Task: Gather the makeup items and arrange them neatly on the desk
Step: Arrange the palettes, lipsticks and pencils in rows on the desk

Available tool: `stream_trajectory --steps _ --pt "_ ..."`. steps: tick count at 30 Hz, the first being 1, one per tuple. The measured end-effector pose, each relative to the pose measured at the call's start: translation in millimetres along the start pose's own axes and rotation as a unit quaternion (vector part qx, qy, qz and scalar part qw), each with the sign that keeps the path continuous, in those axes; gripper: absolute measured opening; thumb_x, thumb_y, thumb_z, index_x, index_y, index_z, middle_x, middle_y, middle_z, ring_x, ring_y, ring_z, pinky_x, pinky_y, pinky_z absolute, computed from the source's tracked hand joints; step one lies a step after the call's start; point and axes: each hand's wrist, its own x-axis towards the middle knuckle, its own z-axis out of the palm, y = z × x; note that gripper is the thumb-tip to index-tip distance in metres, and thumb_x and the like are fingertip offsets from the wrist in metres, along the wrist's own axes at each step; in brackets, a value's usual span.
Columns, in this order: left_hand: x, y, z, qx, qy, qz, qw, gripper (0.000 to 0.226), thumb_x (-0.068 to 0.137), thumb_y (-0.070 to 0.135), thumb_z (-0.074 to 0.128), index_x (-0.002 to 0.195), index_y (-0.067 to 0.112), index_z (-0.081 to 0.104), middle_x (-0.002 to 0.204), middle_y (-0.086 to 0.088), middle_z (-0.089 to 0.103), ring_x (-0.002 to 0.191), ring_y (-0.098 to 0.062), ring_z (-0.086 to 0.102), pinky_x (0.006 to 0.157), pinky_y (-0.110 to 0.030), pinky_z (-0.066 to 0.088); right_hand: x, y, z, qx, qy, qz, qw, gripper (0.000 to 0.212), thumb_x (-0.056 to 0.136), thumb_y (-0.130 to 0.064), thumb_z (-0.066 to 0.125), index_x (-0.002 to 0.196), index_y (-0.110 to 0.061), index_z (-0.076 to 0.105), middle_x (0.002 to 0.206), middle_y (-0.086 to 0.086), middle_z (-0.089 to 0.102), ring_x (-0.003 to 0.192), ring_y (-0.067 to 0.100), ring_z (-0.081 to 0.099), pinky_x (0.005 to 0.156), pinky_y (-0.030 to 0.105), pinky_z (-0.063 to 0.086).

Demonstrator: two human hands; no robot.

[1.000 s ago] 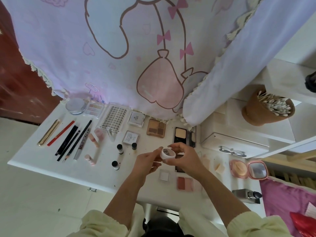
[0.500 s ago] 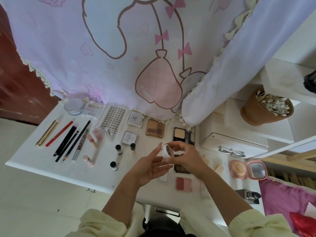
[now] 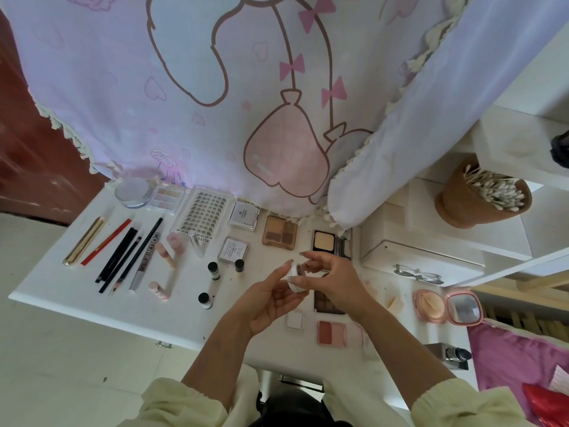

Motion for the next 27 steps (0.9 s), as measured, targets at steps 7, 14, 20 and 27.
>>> stream_trajectory --steps 7,14,20,27 --pt "-1.3 1.6 0.6 0.018 -0.004 0.019 1.000 0.053 0.081 0.039 0.068 0.111 -0.004 0.067 0.097 -0.019 0.069 0.091 -0.025 0.069 0.077 -0.027 0.059 -2.4 1.0 -1.7 0.009 0.009 -0.001 1.000 0.064 0.069 -0.026 0.087 0.125 -0.026 0.056 0.103 -0.010 0.070 0.094 0.005 0.064 0.087 0.025 0.051" --pt "-1.3 3.7 3.5 0.058 0.000 0.044 0.997 0.055 0.077 0.043 0.070 0.111 0.000 0.068 0.100 -0.020 0.069 0.092 -0.025 0.068 0.076 -0.028 0.059 -0.3 -6.4 -10.3 -0.056 -0.025 -0.015 0.998 0.039 0.074 -0.039 0.081 0.109 -0.027 0.068 0.098 -0.015 0.071 0.092 -0.004 0.064 0.083 0.018 0.050" --pt "-2.0 5.2 7.5 0.051 0.014 0.056 0.997 0.056 0.072 0.044 0.071 0.106 0.000 0.070 0.097 -0.019 0.069 0.091 -0.025 0.068 0.078 -0.028 0.059 -2.0 -16.0 -10.4 -0.044 -0.026 -0.020 0.998 0.038 0.071 -0.034 0.083 0.105 -0.019 0.073 0.091 -0.009 0.073 0.081 0.001 0.067 0.075 0.017 0.054" --pt "-3.4 4.7 6.6 0.024 -0.001 0.040 0.999 0.048 0.082 0.040 0.067 0.102 -0.003 0.070 0.089 -0.016 0.070 0.084 -0.021 0.069 0.071 -0.025 0.059 -2.3 -18.3 -11.0 -0.038 -0.025 -0.041 0.998 0.039 0.067 -0.025 0.088 0.103 -0.025 0.073 0.090 -0.003 0.074 0.078 0.016 0.067 0.078 0.029 0.056"
